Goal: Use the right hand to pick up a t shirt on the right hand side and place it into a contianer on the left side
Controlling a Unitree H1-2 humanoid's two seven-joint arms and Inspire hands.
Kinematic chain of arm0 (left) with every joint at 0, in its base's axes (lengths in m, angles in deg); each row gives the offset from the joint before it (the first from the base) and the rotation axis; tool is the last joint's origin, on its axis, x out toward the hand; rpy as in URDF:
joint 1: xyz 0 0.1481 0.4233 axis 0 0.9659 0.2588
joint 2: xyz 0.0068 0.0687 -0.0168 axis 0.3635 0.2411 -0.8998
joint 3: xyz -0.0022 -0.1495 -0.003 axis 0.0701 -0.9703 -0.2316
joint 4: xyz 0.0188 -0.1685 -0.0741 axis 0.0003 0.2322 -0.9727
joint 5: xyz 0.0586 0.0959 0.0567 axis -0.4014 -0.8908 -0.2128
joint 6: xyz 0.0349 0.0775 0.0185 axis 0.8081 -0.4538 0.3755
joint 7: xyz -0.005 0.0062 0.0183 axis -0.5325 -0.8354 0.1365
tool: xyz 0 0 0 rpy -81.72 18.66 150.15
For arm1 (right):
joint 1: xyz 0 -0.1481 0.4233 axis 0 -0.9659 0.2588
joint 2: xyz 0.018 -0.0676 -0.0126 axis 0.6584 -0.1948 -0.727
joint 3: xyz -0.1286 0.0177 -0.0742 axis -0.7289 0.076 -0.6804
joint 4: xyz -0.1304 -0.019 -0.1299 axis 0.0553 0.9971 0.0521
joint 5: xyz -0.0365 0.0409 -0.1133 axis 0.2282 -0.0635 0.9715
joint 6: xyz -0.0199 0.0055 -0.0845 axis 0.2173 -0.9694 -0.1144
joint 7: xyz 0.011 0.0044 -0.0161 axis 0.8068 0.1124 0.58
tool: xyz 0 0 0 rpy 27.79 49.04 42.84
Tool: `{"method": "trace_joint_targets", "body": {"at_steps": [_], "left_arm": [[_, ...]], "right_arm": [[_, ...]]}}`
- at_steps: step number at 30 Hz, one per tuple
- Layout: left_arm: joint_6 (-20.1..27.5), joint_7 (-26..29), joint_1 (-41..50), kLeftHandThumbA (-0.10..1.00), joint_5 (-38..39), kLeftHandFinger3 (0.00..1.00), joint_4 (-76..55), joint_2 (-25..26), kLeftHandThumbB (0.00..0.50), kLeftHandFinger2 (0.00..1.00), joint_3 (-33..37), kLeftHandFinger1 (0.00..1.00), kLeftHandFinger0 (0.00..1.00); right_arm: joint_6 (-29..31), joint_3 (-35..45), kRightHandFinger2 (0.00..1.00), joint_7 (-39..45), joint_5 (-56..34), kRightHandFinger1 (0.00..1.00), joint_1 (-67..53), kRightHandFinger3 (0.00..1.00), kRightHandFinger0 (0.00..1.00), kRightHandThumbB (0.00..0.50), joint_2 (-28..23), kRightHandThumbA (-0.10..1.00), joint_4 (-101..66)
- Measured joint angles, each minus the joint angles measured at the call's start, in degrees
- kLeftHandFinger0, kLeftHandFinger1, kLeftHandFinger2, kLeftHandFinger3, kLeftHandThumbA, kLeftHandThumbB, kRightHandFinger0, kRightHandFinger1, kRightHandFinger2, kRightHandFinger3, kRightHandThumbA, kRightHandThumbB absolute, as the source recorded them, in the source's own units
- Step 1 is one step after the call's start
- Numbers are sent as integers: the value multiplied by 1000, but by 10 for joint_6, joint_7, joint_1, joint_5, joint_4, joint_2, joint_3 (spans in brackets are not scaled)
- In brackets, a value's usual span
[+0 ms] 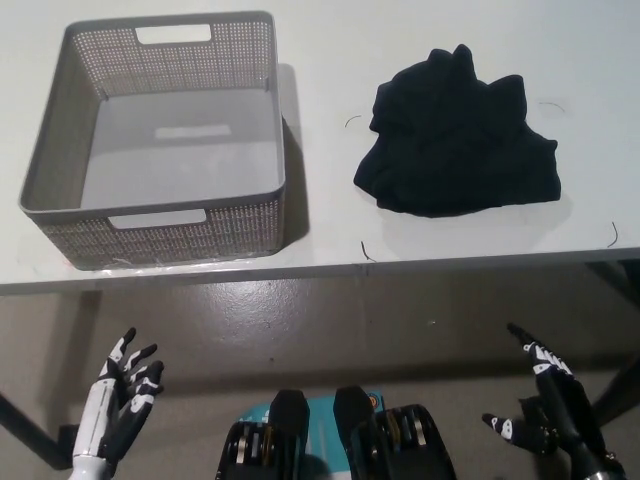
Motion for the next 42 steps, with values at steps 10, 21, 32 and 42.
{"method": "trace_joint_targets", "body": {"at_steps": [10,21,32,42], "left_arm": [[6,0,-2,752,1,1000,2,0,280,848,0,750,692],[7,1,-7,794,-4,1000,2,2,282,899,1,774,702],[7,0,-18,774,-3,1000,2,16,282,903,1,774,704],[9,0,-23,727,-2,1000,2,20,232,935,4,818,733]], "right_arm": [[-2,15,1000,-38,43,1000,-7,1000,1000,304,13,1000,-65],[-60,73,1000,-67,109,1000,-15,1000,1000,423,35,902,-278],[-108,82,1000,-42,116,1000,112,1000,1000,467,45,815,-300],[-121,67,1000,-28,123,1000,256,1000,1000,500,32,748,-142]]}}
